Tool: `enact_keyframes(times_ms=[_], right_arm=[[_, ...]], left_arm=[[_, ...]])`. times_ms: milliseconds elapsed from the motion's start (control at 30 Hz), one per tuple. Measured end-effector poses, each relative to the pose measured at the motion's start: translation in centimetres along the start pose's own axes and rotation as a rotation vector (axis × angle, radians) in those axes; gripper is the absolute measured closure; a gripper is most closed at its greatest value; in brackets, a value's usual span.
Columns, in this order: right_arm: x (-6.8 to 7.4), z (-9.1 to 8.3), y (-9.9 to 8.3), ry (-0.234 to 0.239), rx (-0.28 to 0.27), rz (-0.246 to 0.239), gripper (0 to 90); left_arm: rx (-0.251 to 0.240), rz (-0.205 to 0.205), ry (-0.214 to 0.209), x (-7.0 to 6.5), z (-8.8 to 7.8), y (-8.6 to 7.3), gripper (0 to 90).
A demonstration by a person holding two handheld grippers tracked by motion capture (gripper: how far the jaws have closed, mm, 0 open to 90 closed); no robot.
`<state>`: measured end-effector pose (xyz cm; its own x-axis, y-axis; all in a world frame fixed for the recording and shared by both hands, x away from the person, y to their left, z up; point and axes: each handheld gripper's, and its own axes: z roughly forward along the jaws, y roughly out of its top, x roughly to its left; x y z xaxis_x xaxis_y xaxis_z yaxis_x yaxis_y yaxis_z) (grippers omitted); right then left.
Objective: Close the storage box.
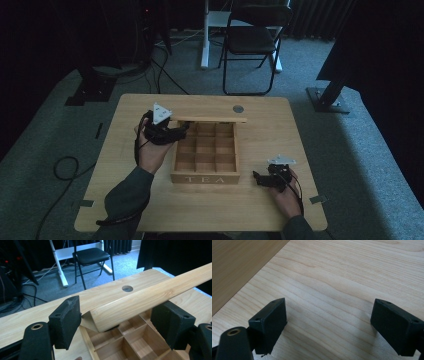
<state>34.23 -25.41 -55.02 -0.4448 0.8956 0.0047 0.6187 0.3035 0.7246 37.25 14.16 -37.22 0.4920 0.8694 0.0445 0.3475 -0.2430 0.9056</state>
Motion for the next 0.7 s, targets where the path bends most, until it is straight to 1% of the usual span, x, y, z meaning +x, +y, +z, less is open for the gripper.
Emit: enact_keyframes(times_ms=[67, 233, 700], right_arm=[[0.0, 0.0, 0.0, 0.000, 0.000, -0.001, 13.1], [0.0, 0.0, 0.0, 0.001, 0.000, -0.002, 13.1], [0.0, 0.1, 0.0, 0.001, -0.001, 0.000, 13.1]], left_arm=[[0.003, 0.004, -0.004, -0.1, -0.1, -0.2, 24.5], [0.010, -0.013, -0.014, -0.1, -0.2, -0.7, 23.7], [0.017, -0.018, -0.007, -0.7, -0.6, -1.7, 23.3]])
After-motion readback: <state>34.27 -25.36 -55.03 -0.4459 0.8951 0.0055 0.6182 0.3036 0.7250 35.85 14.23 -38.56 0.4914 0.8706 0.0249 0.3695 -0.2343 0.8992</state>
